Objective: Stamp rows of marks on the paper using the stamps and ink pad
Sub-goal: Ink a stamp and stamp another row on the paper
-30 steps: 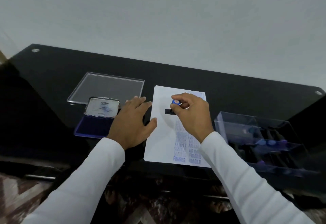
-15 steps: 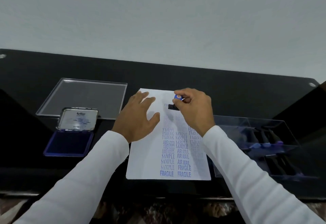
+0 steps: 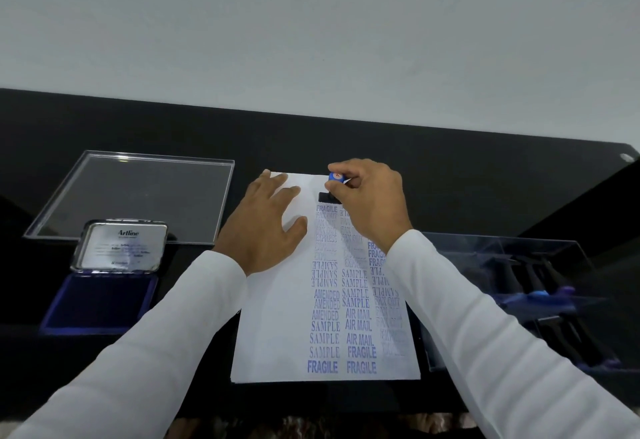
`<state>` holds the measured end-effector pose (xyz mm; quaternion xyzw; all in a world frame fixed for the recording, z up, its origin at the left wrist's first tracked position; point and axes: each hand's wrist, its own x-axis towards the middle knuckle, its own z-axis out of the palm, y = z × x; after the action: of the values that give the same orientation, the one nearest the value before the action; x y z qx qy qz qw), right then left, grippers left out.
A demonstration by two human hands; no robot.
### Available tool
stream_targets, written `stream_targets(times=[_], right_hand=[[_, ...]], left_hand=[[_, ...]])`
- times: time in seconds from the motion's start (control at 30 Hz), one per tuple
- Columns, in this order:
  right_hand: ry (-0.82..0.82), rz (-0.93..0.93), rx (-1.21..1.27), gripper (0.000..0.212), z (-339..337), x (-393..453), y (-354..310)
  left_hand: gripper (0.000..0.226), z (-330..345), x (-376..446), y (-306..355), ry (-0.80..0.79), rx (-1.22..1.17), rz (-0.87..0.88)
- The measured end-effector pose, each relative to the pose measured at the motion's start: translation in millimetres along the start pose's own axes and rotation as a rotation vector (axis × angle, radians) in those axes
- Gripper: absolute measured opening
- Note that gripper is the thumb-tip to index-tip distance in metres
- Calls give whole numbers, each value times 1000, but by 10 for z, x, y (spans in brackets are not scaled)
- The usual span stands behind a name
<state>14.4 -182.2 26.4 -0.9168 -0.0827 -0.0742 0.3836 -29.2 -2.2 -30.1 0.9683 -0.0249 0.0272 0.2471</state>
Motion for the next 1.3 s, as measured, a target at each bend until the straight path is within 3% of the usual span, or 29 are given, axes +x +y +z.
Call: stream_targets(times=[0.87,1.3], right_hand=[[-51,31,-11,28,62,32,-14],[-56,41,-4,22,59,25,1]], left_hand=[[74,55,-4,-40,-15,48,-7],[64,76,6,-59,-1,63,0]])
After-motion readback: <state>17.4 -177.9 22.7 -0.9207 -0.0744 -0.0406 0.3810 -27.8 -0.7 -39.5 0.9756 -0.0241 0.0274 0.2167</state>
